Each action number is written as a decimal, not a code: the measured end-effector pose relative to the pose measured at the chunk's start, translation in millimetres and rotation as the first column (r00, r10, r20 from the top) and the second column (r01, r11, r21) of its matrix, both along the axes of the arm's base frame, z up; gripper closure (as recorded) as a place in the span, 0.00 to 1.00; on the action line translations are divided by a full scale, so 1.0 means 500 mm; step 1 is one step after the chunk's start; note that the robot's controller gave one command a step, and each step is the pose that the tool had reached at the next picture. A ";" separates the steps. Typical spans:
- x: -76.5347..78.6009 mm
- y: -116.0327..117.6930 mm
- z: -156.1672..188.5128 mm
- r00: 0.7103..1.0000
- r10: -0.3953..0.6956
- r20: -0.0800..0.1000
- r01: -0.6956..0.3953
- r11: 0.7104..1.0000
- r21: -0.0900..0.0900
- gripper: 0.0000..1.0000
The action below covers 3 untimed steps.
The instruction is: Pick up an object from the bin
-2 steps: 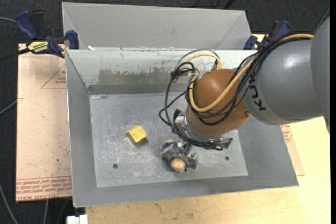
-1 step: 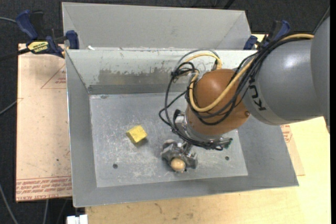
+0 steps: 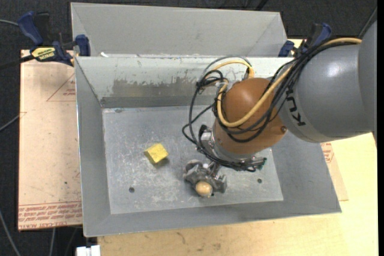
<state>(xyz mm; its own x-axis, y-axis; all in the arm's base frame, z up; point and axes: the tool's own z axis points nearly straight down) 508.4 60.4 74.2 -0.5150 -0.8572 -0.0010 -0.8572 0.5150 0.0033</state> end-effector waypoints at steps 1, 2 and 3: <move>-0.001 0.000 0.029 1.000 0.000 -0.001 0.000 1.000 -0.001 1.00; 0.001 0.000 0.053 1.000 0.000 0.003 0.000 1.000 0.000 1.00; 0.003 0.000 0.065 1.000 -0.001 0.005 0.001 1.000 0.000 1.00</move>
Offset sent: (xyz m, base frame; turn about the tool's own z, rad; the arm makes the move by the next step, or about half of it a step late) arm 0.0002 0.0000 0.0018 0.0000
